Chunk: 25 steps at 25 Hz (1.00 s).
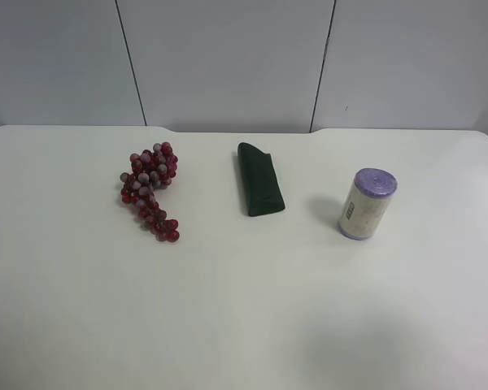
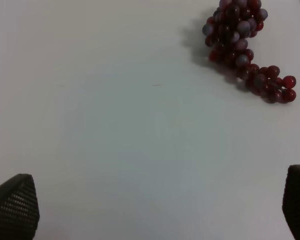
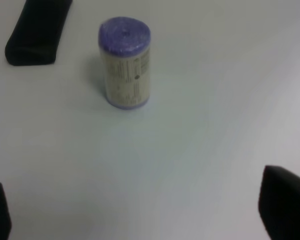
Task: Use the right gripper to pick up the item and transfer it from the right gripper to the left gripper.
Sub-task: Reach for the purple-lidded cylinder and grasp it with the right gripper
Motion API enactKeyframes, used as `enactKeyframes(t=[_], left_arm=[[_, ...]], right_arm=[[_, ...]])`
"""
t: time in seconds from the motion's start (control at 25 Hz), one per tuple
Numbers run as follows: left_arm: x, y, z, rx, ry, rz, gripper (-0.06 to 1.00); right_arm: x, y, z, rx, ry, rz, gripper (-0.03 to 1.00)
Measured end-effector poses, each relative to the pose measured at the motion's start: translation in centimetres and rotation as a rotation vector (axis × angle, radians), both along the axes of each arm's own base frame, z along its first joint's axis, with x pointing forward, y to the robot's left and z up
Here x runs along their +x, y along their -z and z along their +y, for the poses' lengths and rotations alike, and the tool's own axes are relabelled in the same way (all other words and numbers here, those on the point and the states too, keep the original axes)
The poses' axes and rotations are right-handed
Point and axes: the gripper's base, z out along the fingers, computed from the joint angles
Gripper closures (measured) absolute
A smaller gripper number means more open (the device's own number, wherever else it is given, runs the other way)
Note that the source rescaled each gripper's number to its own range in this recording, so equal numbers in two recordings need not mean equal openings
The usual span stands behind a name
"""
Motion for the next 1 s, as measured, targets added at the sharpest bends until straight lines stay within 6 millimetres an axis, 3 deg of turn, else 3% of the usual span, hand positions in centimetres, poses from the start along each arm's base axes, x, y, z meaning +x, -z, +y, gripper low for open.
enactKeyframes(t=[1.0], left_arm=[[0.00,0.00,0.01,0.001,0.000,0.000,-0.05]], right_arm=[[0.19,-0.62,0.06,0.025,0.012,0.031,-0.03]])
